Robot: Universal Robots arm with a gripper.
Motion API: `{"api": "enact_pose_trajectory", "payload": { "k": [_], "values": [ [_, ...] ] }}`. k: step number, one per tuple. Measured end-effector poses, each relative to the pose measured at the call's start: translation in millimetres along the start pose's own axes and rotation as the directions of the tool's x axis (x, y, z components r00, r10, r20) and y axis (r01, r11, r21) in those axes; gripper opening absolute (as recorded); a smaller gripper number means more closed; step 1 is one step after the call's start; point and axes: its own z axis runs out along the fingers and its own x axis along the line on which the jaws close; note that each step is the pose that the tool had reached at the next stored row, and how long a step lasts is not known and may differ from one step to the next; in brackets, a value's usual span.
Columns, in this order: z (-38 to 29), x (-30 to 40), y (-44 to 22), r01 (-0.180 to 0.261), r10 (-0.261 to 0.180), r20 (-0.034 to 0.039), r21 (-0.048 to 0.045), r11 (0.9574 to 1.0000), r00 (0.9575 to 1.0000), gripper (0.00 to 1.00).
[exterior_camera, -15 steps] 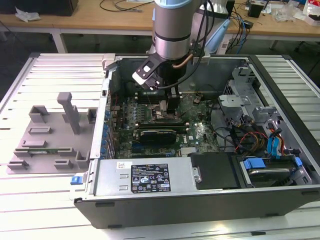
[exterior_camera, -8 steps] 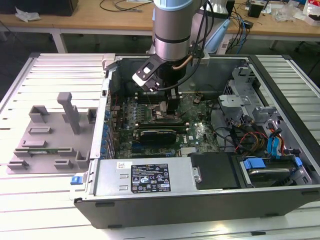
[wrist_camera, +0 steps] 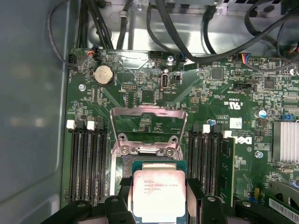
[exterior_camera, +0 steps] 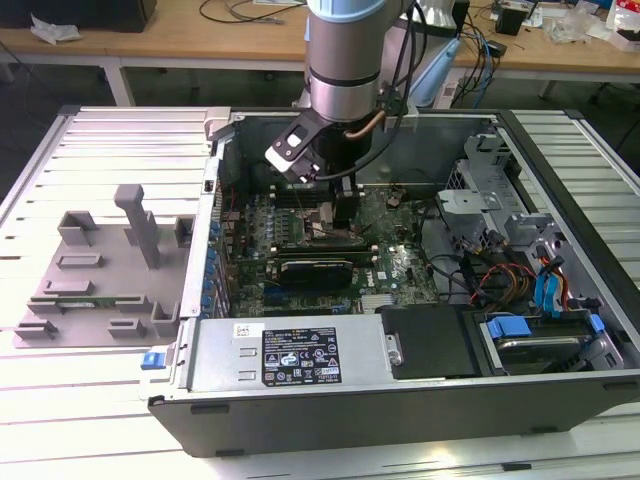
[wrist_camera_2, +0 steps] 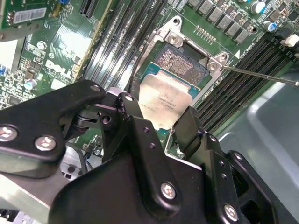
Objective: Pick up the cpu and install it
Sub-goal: 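Place the cpu into insertion slot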
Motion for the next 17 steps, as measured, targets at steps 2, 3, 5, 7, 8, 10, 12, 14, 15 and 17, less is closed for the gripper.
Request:
{"api": "enact_pose_trajectory", "payload": {
  "k": [2,3,5,7,8,10,12,14,15,17],
  "values": [
    [2.1,0.2,-0.7,0.009,-0.009,0.0012,0.0002,1.0,1.0,0.55],
    [3.6,0.4,-1.7,0.009,-0.009,0.0013,0.0002,1.0,1.0,0.55],
    [6.5,1.3,-2.5,0.009,-0.009,0.0013,0.0003,1.0,1.0,0.55],
    [8.5,1.4,-2.8,0.002,-0.002,0.0022,0.0003,1.0,1.0,0.55],
    [9.3,1.5,-2.9,-0.002,0.002,0.0026,0.0003,1.0,1.0,0.55],
    [12.1,1.9,-3.1,-0.032,0.032,0.0055,0.0003,0.9995,0.9995,0.55],
    [14.3,2.0,-3.4,-0.045,0.045,0.0062,0.0003,0.999,0.999,0.55],
    [16.4,3.1,-3.6,-0.053,0.053,0.0068,0.0003,0.9986,0.9986,0.55],
    [16.8,4.2,-3.6,-0.054,0.054,0.0067,0.0002,0.9985,0.9985,0.55],
    [18.4,6.9,-3.8,-0.056,0.056,0.0068,0.0002,0.9984,0.9984,0.55]
  ]
}}
